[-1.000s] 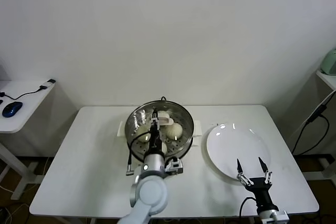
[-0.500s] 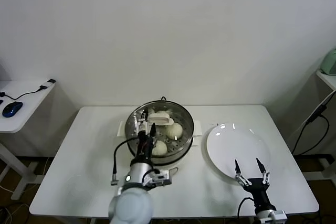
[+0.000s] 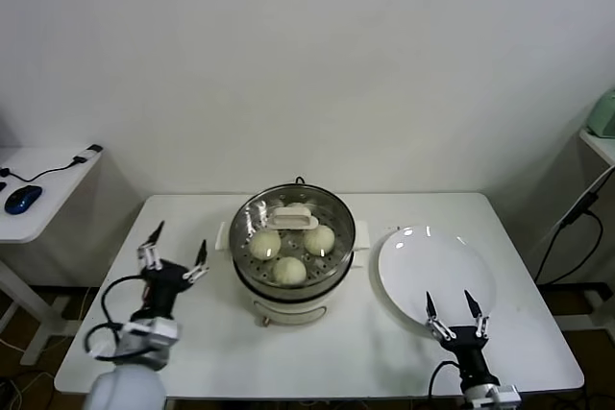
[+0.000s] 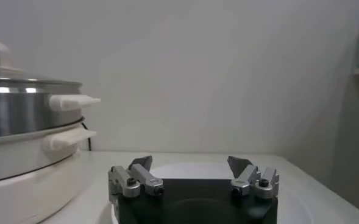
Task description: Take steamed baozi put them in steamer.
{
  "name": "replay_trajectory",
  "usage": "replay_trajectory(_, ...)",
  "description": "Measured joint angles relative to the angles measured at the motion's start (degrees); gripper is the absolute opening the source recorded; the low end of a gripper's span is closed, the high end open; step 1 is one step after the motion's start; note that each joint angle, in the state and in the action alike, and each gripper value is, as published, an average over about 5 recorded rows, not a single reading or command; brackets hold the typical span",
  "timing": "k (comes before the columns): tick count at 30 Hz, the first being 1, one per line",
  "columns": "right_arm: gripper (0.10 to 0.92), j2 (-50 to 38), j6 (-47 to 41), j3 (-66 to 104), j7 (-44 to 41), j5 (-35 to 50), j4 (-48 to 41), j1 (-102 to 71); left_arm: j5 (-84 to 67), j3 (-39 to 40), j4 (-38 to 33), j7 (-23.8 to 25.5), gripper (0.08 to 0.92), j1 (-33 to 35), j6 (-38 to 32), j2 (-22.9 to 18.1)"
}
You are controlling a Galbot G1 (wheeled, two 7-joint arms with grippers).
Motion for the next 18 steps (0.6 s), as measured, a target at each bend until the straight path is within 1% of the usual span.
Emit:
replay_trajectory(4, 0.823, 0.2, 0.0, -0.3, 0.5, 0.4, -0.5, 0.3, -13.5, -5.0, 3.2, 0.0, 0.823, 2.1, -4.7, 1.1)
replay_trajectory(8, 0.823, 0.5, 0.1, -0.4, 0.8, 0.7, -1.2, 0.6, -22.7, -7.4, 7.5, 0.3, 0.823, 3.6, -8.9, 1.5)
replay_trajectory(14, 0.823, 0.8, 0.1, -0.4, 1.1, 1.1, -1.8, 0.7, -29.6, -7.7, 13.8, 0.8, 0.823, 4.9, -14.4, 1.4)
replay_trajectory(18, 0.823, 0.8, 0.1, -0.4, 1.1, 1.2, -2.0, 0.8, -31.9, -7.0, 16.4, 0.9, 0.823, 5.6, -16.8, 1.2)
